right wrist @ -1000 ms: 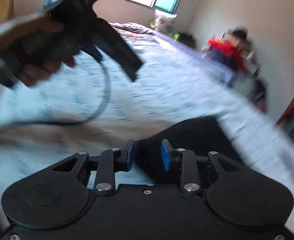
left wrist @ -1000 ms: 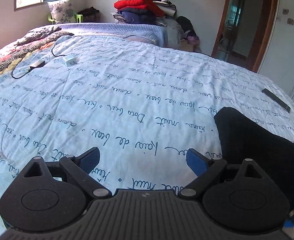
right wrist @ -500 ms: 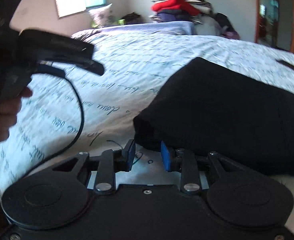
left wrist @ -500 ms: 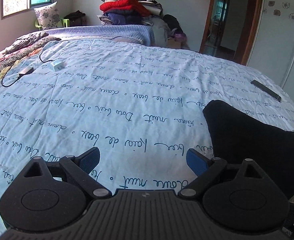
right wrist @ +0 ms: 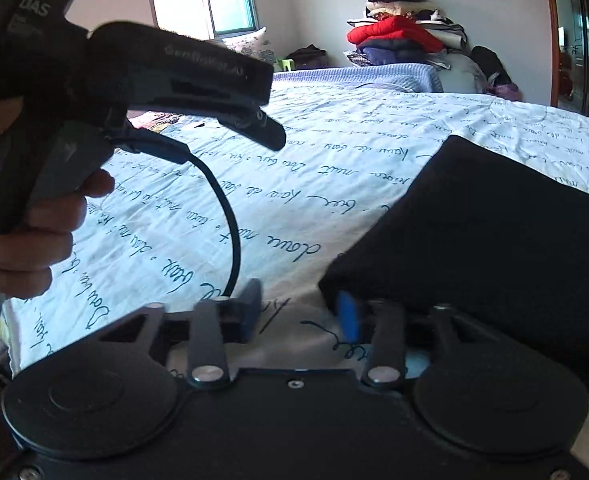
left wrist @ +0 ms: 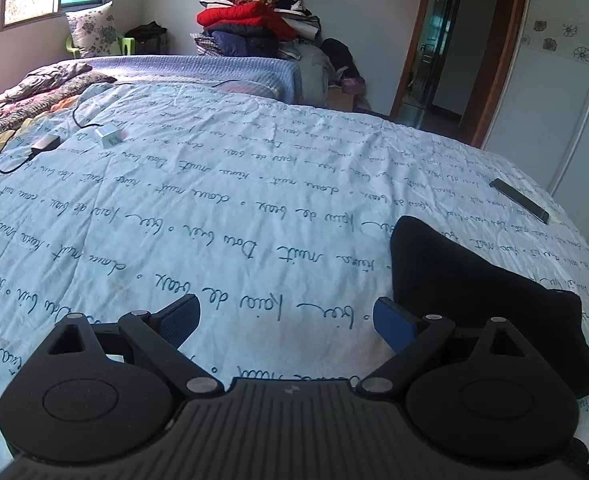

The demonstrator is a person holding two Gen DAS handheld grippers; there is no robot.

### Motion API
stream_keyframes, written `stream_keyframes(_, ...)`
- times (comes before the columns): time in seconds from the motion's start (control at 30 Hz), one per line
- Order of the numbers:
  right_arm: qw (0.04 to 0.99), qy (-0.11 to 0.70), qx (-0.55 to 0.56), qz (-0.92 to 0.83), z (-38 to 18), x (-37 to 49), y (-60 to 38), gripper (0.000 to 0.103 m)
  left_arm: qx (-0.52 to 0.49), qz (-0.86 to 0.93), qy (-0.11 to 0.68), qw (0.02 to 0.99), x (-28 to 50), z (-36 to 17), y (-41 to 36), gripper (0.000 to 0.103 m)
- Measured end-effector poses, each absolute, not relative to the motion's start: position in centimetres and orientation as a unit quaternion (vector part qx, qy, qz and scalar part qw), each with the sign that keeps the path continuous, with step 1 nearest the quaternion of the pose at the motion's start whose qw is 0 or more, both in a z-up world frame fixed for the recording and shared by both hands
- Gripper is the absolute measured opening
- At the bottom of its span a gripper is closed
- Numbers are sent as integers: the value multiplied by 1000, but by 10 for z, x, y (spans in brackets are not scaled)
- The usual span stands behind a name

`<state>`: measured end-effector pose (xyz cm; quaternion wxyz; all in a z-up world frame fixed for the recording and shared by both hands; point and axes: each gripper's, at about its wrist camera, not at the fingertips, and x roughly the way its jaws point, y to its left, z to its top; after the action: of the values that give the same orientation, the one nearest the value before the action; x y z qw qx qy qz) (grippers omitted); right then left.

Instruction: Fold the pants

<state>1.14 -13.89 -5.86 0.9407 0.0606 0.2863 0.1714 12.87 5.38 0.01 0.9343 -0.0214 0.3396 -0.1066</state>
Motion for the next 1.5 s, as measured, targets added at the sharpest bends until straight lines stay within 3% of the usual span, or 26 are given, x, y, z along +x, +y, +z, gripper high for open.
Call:
stream_keyframes(0.03, 939, 290, 76, 169, -60, 14, -144, 8, -19, -117, 341, 933, 130, 2, 49, 95)
stream_keyframes(0.3, 910, 334, 118, 215, -59, 2, -170, 8, 23, -186, 343, 921, 135, 1, 3, 95)
stream_keyframes(0.47, 936, 278, 152, 151, -19, -50, -260, 8, 53, -220, 318, 921, 124, -2, -22, 96)
stream_keyframes(0.53, 949, 249, 184, 65, -15, -64, -308, 19, 65, -238, 318, 915, 121, -7, -39, 96)
stream_keyframes(0.6, 945, 237, 225, -2, -22, -68, -351, 43, 75, -255, 323, 908, 117, -14, -56, 96)
stream_keyframes(0.8, 909, 243, 337, 24, -59, -45, -403, 43, 193, -249, 329, 890, 101, -59, -118, 95)
stream_keyframes(0.97, 905, 280, 317, 43, -71, -19, -408, 55, 260, -266, 261, 891, 70, -54, -147, 96)
stream_keyframes(1.07, 902, 293, 312, 56, -74, -10, -406, 57, 278, -273, 249, 887, 68, -57, -167, 96)
stream_keyframes(1.13, 895, 294, 324, 84, -77, -11, -408, 54, 277, -274, 251, 886, 70, -59, -175, 96)
stream_keyframes(1.2, 892, 294, 328, 97, -79, -8, -410, 23, 268, -277, 260, 885, 74, -60, -182, 96)
stream_keyframes(1.27, 893, 287, 332, 101, -76, -9, -414, 14, 256, -279, 272, 885, 75, -57, -188, 96)
stream_keyframes(1.5, 905, 276, 316, 69, -68, -24, -428, 13, 239, -292, 281, 883, 77, -51, -198, 97)
